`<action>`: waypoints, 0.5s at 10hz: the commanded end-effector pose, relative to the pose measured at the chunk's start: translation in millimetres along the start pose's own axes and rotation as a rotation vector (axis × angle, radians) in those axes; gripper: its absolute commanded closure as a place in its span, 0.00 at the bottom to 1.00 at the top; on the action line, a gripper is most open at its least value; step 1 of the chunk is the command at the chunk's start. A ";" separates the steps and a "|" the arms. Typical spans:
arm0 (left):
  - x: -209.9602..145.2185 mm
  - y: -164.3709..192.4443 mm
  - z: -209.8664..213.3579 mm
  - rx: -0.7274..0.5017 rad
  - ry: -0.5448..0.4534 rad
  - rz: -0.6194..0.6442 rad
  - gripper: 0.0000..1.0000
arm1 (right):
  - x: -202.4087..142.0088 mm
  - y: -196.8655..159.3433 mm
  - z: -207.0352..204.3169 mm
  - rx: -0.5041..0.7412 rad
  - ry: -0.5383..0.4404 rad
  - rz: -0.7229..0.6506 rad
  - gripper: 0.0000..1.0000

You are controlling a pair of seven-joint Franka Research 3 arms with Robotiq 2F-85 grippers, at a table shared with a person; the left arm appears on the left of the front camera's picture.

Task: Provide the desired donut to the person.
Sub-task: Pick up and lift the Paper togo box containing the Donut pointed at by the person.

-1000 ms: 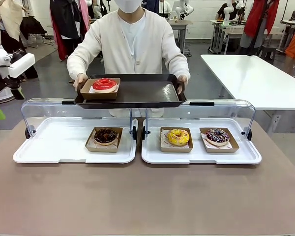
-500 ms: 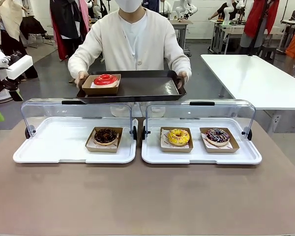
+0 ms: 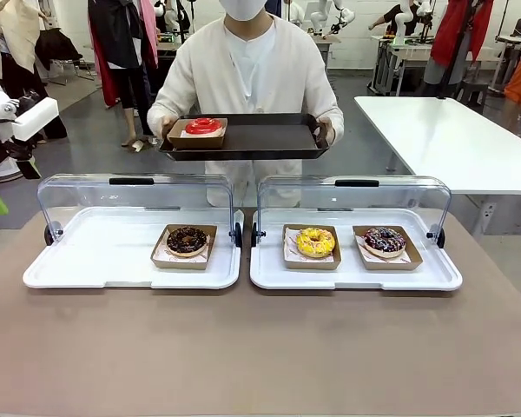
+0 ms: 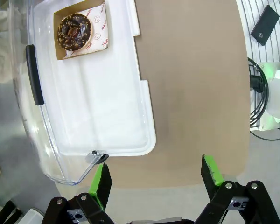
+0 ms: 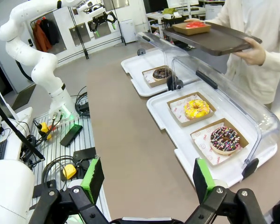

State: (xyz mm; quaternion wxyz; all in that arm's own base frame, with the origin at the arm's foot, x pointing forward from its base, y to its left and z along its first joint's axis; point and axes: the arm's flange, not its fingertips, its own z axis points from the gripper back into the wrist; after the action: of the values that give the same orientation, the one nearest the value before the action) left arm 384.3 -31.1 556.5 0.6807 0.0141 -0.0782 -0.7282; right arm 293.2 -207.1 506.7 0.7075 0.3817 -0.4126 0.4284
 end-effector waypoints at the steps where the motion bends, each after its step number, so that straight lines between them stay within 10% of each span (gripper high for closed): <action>1: 0.9 -0.3 1.4 -0.004 0.001 -0.002 0.00 | 1.3 -0.5 0.2 0.001 -0.025 0.015 0.00; 3: 0.0 0.0 0.0 0.000 0.000 0.000 0.00 | 1.3 -0.5 0.2 0.001 -0.025 0.015 0.00; 5: -72.0 32.8 10.6 -0.082 -0.459 0.101 0.00 | 1.3 -0.5 0.2 0.001 -0.025 0.015 0.00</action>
State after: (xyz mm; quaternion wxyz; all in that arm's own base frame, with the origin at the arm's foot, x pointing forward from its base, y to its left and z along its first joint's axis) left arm 398.9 7.0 560.5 0.6884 -0.0885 -0.1446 -0.7052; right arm 293.0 -207.3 506.8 0.7075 0.3816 -0.4127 0.4283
